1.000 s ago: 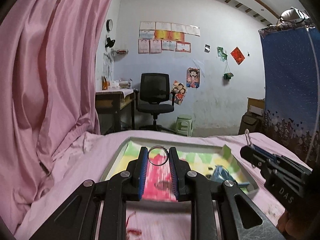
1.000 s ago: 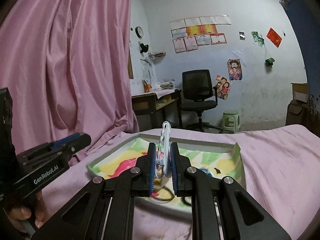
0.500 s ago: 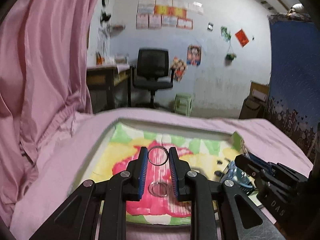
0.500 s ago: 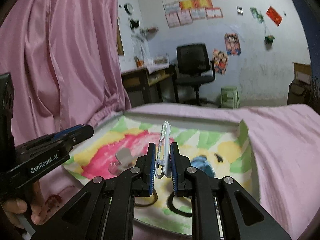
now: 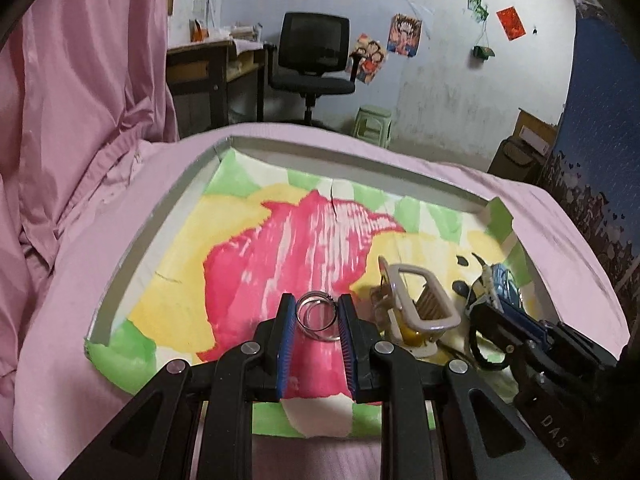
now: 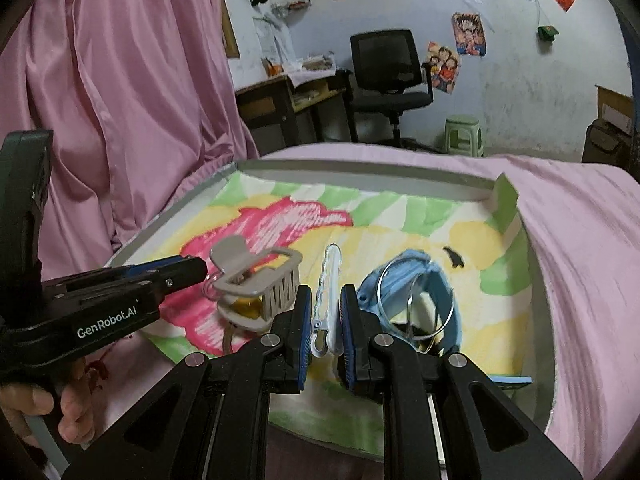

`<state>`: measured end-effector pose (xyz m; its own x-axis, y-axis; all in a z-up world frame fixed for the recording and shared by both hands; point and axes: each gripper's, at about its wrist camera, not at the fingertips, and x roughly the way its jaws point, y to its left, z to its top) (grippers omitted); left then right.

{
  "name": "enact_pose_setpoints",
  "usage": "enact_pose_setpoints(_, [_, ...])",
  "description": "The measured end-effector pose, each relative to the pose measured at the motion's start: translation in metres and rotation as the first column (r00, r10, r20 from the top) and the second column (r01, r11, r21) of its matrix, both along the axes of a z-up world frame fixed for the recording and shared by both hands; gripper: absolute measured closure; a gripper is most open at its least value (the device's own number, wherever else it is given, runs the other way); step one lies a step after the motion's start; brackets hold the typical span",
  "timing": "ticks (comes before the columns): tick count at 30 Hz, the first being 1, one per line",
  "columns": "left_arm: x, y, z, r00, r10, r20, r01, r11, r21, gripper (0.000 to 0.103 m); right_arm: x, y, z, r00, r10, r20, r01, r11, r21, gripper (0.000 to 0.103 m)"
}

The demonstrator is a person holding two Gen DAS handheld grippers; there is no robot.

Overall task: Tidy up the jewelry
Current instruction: 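Carry the clear ring and white clip into the tray and open both tools, then move the left tool to the red bracelet while the right tool approaches the black hair tie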

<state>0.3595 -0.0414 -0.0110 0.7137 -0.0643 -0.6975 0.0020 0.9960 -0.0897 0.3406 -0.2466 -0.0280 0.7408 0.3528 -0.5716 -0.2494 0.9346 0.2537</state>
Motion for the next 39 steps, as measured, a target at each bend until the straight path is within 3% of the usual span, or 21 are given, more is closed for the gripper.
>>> enact_pose_setpoints(10, [0.003, 0.000, -0.003, 0.999, -0.014, -0.042, 0.013, 1.000, -0.009, 0.083, 0.003, 0.004, -0.006, 0.998, 0.020, -0.051, -0.021, 1.000, -0.018, 0.088])
enact_pose_setpoints(14, [-0.001, 0.004, 0.000, 1.000, -0.014, -0.028, 0.013, 0.999, -0.040, 0.083, 0.000, 0.003, -0.003, 0.999, 0.024, -0.046, -0.025, 1.000, -0.011, 0.074])
enact_pose_setpoints(18, [-0.010, 0.011, 0.006, 1.000, -0.002, 0.000, 0.002, 0.997, -0.072, 0.078, -0.007, 0.003, 0.002, 1.000, 0.018, -0.015, -0.018, 1.000, -0.014, 0.071])
enact_pose_setpoints(21, [-0.019, 0.016, 0.013, 0.999, 0.010, 0.036, -0.007, 0.996, -0.088, 0.066, -0.016, -0.001, 0.012, 0.999, 0.000, 0.038, 0.000, 1.000, -0.004, 0.064])
enact_pose_setpoints(23, [-0.027, 0.019, 0.019, 0.997, 0.020, 0.073, -0.013, 0.995, -0.099, 0.051, -0.021, -0.004, 0.019, 0.997, -0.014, 0.077, 0.013, 1.000, 0.007, 0.055])
enact_pose_setpoints(27, [-0.048, 0.022, 0.034, 0.987, 0.033, 0.157, -0.016, 0.994, -0.106, 0.042, -0.042, -0.014, 0.035, 0.984, -0.052, 0.168, 0.045, 0.998, 0.047, 0.044])
enact_pose_setpoints(31, [-0.075, 0.024, 0.047, 0.966, 0.049, 0.252, -0.026, 0.995, -0.097, 0.023, -0.062, -0.024, 0.048, 0.967, -0.092, 0.239, 0.072, 0.993, 0.090, 0.025])
enact_pose_setpoints(33, [-0.088, 0.025, 0.053, 0.954, 0.055, 0.295, -0.027, 0.995, -0.096, 0.021, -0.074, -0.030, 0.054, 0.956, -0.108, 0.274, 0.079, 0.990, 0.117, 0.023])
enact_pose_setpoints(36, [-0.107, 0.027, 0.059, 0.938, 0.060, 0.341, -0.028, 0.995, -0.097, 0.013, -0.092, -0.037, 0.062, 0.938, -0.119, 0.326, 0.075, 0.987, 0.144, 0.009])
enact_pose_setpoints(39, [-0.129, 0.029, 0.062, 0.918, 0.073, 0.391, -0.038, 0.995, -0.096, 0.006, -0.113, -0.041, 0.068, 0.921, -0.125, 0.369, 0.072, 0.986, 0.153, 0.006])
